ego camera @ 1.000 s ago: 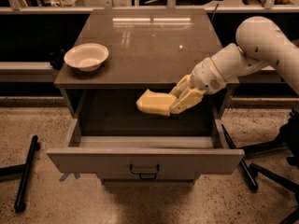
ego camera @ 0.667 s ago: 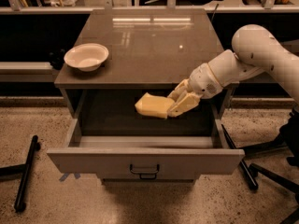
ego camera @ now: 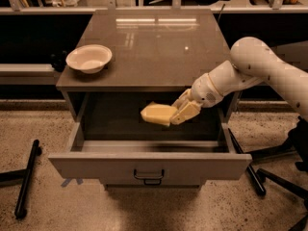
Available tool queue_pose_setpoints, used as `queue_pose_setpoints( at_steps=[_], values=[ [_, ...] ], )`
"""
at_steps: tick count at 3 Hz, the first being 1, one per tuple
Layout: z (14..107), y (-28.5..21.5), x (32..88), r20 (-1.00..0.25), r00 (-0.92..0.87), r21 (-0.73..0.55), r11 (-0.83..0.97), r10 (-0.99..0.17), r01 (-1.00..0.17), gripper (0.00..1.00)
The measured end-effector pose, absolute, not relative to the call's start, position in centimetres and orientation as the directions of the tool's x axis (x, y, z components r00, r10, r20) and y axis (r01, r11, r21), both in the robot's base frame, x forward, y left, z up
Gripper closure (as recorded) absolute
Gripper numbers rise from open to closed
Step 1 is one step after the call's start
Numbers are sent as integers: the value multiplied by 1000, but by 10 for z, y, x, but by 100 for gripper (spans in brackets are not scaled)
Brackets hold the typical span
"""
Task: Place sponge into top drawer
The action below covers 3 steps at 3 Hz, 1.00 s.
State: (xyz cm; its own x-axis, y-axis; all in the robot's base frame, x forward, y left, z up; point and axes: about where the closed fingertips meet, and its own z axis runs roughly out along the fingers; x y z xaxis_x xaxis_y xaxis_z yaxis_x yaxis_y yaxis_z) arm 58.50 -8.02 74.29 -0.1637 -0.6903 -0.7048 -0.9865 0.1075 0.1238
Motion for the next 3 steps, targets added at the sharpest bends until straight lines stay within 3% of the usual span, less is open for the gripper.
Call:
queue_pose_setpoints(
  at_steps=[2, 3],
  values=[
    [713, -98, 586, -645, -244, 124, 216, -724, -968, 100],
    [701, -100, 587, -619, -284, 122, 268, -732, -956, 81]
  ],
)
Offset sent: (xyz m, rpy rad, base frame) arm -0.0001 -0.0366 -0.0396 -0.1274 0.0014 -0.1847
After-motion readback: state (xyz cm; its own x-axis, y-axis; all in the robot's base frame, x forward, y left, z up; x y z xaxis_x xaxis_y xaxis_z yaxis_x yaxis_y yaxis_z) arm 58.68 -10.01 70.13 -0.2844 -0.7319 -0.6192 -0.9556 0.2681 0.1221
